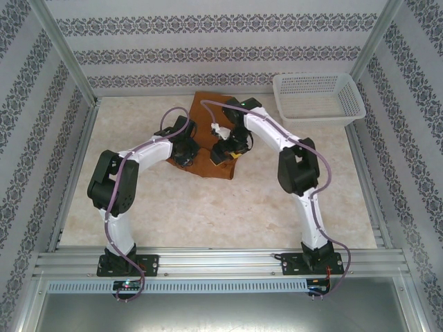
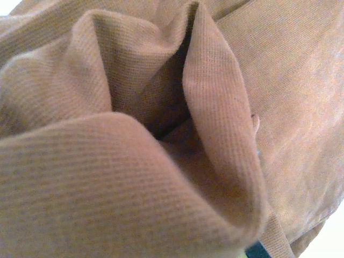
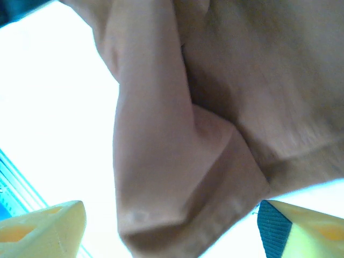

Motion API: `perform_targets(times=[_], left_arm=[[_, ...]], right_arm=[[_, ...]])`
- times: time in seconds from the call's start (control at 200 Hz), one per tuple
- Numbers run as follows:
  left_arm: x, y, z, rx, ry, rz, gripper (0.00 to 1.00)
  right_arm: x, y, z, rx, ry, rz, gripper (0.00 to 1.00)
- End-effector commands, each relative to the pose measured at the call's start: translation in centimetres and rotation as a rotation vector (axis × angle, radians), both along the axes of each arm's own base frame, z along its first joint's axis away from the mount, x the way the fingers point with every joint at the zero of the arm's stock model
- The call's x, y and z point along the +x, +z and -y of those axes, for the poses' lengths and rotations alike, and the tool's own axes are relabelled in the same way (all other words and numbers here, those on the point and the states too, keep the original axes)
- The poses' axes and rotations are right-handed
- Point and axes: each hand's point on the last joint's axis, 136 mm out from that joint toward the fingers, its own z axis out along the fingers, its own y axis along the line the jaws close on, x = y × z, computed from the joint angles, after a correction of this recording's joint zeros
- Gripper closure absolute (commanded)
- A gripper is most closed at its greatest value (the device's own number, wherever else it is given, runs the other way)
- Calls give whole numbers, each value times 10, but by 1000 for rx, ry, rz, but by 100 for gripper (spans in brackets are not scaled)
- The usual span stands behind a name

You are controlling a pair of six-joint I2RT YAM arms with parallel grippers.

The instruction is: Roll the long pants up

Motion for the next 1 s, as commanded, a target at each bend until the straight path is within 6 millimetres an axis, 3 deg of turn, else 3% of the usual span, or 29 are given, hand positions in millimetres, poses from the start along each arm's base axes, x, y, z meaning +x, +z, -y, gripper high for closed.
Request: perform_targets(times=[0.0,0.21,0.385,0.47,0.58,0.714,0.804,0.994], left_arm=[[-1,-13,-20,59,23,-36,100],[-3,-11,-18,47,19,-39,100],[-2,-6,-18,46,19,-29,100],[-2,-4,-18,50,14,-31,100],[-3,-1,-20,58,9,-28,100],[-2,-1,-23,66,7,-29,100],[-1,-1,-24,69,3,-33,100],[-1,-5,-26,80,-10,-43,100]], right_arm=[[5,1,3,-35,-19,100,17],[-5,-37,1,-61,-24,71,19],[4,-55,-3,-69,-34,105,24],[8,-60,0,-73,-39,84,52],[12,-48,7,-60,-71,72,100],[13,-24,15,14,-147,25,100],[10,-18,25,33,-184,-10,100],[15,-48,62,-20,-272,-111,100]])
